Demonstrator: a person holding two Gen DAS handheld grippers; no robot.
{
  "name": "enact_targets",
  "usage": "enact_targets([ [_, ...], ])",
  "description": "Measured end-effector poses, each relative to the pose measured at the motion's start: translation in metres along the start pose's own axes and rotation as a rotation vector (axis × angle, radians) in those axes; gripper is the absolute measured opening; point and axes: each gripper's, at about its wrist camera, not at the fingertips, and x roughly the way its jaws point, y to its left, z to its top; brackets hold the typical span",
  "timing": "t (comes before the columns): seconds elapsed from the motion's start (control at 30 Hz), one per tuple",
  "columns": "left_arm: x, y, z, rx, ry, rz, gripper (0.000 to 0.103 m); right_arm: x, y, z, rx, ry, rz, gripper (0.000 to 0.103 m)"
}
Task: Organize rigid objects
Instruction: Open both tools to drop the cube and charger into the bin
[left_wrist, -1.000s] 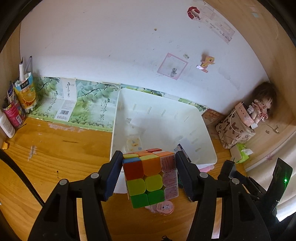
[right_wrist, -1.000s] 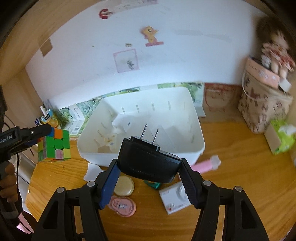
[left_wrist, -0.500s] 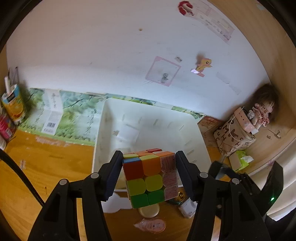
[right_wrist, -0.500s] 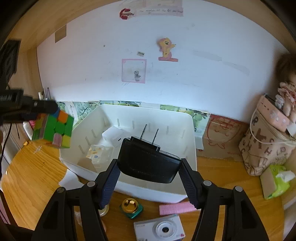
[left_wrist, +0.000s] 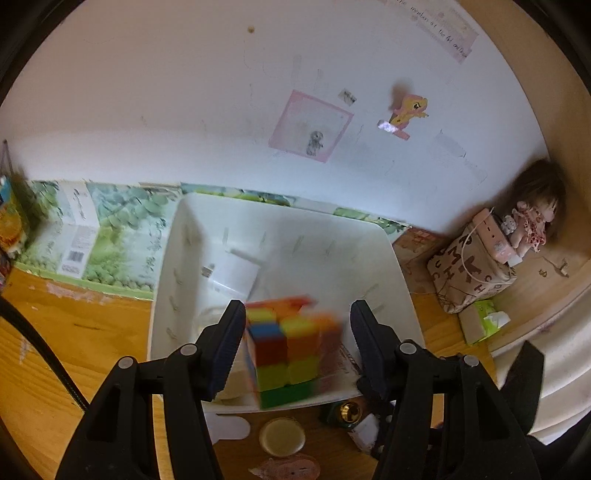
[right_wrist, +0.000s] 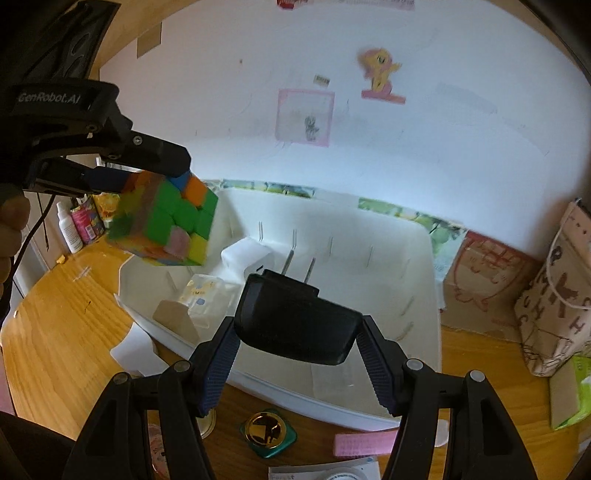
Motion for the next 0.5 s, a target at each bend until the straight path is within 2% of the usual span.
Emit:
enact_targets([
  [0.03,0.000,0.000,0.000,-0.007,0.001,-0.005,0.070,0.002,0.000,0.000,-0.001,0.002,0.001,0.075],
  [0.13,-0.002,-0.001,0.001,-0.015,-0.017,-0.003,0.078,0.003,0.002,-0.001,-0.003,0.005,0.008,0.078],
  [0.5,-0.033,-0.002,0.000,-0.045,-0.092,0.014,0.082,-0.020,0.008,0.003,-0.013,-0.042,-0.037,0.080],
])
